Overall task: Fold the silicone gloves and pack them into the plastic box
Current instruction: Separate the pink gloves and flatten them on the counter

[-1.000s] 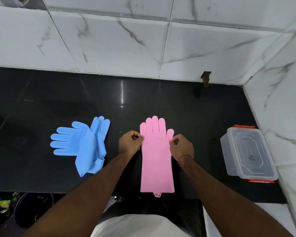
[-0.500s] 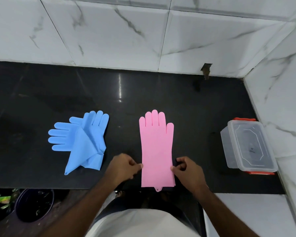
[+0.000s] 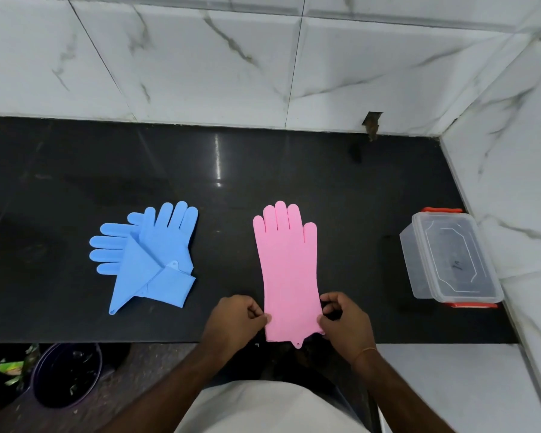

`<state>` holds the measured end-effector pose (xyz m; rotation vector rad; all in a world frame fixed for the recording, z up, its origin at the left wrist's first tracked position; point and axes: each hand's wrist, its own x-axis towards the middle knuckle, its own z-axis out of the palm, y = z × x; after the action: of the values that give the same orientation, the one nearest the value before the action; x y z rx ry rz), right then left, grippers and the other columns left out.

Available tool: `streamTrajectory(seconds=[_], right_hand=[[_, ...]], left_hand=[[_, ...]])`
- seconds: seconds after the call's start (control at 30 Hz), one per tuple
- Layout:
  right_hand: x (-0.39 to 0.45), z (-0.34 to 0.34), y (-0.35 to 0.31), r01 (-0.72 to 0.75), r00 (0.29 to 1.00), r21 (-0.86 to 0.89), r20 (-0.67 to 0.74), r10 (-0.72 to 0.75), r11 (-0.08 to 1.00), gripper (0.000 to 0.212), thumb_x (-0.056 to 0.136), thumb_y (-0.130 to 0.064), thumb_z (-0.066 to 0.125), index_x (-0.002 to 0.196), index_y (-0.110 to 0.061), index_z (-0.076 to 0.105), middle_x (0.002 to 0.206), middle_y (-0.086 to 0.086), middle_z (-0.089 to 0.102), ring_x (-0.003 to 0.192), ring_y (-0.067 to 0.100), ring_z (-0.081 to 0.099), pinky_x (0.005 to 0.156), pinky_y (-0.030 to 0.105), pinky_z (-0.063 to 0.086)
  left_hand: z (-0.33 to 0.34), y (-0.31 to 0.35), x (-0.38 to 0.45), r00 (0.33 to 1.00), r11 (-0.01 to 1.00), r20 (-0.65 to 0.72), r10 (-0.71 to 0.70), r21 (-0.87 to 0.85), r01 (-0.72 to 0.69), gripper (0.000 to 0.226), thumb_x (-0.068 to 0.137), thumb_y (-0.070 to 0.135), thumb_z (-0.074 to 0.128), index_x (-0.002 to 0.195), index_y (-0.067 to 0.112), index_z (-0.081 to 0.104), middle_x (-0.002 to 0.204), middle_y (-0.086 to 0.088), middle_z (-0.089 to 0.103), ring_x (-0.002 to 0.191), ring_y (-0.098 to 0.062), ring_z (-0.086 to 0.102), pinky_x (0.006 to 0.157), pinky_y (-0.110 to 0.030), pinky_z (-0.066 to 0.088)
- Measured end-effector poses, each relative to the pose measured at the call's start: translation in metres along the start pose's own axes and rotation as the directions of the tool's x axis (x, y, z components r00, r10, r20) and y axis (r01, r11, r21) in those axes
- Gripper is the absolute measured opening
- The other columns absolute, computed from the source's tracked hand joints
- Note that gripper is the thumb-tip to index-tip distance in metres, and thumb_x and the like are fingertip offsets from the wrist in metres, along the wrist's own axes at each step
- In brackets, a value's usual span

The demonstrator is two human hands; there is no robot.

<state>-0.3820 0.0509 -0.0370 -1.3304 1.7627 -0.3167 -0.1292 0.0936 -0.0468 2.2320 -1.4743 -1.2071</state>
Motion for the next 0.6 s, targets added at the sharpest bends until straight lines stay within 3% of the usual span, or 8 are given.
streamTrajectory(seconds=[0.1, 0.23, 0.3, 0.37, 0.43, 0.53, 0.6], right_hand=[[-0.001, -0.001, 0.003, 0.043, 0.999, -0.033, 0.003, -0.043, 0.999, 0.030, 0.091, -0.011, 0.080, 0.114, -0.029, 0.071, 0.094, -0.011, 0.071, 0.091, 0.011, 0.069, 0.096, 0.043, 0.063], [0.005, -0.019, 0.003, 0.268, 0.962, -0.320, 0.047, -0.268, 0.909, 0.016, 0.099, -0.030, 0.072, 0.112, -0.037, 0.065, 0.111, -0.013, 0.066, 0.098, 0.007, 0.064, 0.098, 0.026, 0.055], [0.013, -0.031, 0.002, 0.443, 0.891, -0.460, 0.133, -0.433, 0.770, 0.022, 0.103, -0.026, 0.066, 0.123, -0.032, 0.069, 0.126, -0.011, 0.064, 0.111, 0.007, 0.059, 0.103, 0.019, 0.045], [0.020, -0.041, -0.001, 0.597, 0.795, -0.537, 0.293, -0.532, 0.596, 0.031, 0.105, -0.024, 0.063, 0.134, -0.030, 0.070, 0.138, -0.010, 0.063, 0.124, 0.011, 0.057, 0.108, 0.020, 0.040], [0.025, -0.045, -0.005, 0.704, 0.690, -0.570, 0.407, -0.599, 0.424, 0.034, 0.099, -0.023, 0.074, 0.133, -0.028, 0.074, 0.138, -0.007, 0.069, 0.123, 0.018, 0.062, 0.105, 0.027, 0.050], [0.031, -0.047, -0.007, 0.765, 0.593, -0.572, 0.445, -0.671, 0.296, 0.036, 0.078, -0.024, 0.095, 0.112, -0.027, 0.084, 0.117, -0.006, 0.079, 0.100, 0.021, 0.073, 0.077, 0.028, 0.064], [0.035, -0.048, -0.006, 0.791, 0.550, -0.559, 0.471, -0.689, 0.249, 0.038, 0.073, -0.027, 0.099, 0.109, -0.028, 0.085, 0.114, -0.007, 0.080, 0.096, 0.019, 0.074, 0.074, 0.026, 0.064]], left_hand=[[-0.002, -0.001, -0.003, 0.997, 0.996, 0.000, 0.074, 0.053, -0.073, 0.032, 0.095, 0.053, 0.080, 0.074, 0.033, 0.068, 0.067, 0.015, 0.071, 0.065, -0.002, 0.068, 0.062, -0.016, 0.050], [-0.017, -0.009, -0.005, 0.943, 0.930, -0.040, 0.329, 0.187, -0.317, 0.019, 0.099, 0.047, 0.074, 0.086, 0.038, 0.063, 0.077, 0.020, 0.063, 0.068, -0.003, 0.060, 0.061, -0.015, 0.041], [-0.028, -0.014, -0.003, 0.881, 0.858, -0.005, 0.472, 0.231, -0.459, 0.004, 0.100, 0.036, 0.074, 0.103, 0.036, 0.071, 0.092, 0.019, 0.065, 0.074, -0.003, 0.060, 0.068, -0.020, 0.046], [-0.032, -0.018, 0.000, 0.806, 0.759, 0.068, 0.589, 0.296, -0.580, 0.016, 0.105, 0.032, 0.070, 0.119, 0.027, 0.077, 0.114, 0.012, 0.072, 0.092, -0.006, 0.068, 0.079, -0.024, 0.053], [-0.031, -0.016, 0.002, 0.739, 0.670, 0.115, 0.664, 0.347, -0.656, 0.023, 0.107, 0.028, 0.070, 0.126, 0.020, 0.081, 0.123, 0.005, 0.076, 0.103, -0.014, 0.075, 0.086, -0.030, 0.061], [-0.026, -0.012, 0.002, 0.598, 0.522, 0.066, 0.799, 0.417, -0.744, 0.023, 0.085, 0.017, 0.096, 0.107, 0.016, 0.090, 0.101, 0.002, 0.085, 0.081, -0.014, 0.081, 0.066, -0.025, 0.066], [-0.027, -0.006, 0.003, 0.561, 0.451, 0.133, 0.817, 0.460, -0.765, 0.030, 0.074, 0.020, 0.103, 0.101, 0.021, 0.090, 0.095, 0.005, 0.084, 0.074, -0.012, 0.079, 0.054, -0.022, 0.062]])
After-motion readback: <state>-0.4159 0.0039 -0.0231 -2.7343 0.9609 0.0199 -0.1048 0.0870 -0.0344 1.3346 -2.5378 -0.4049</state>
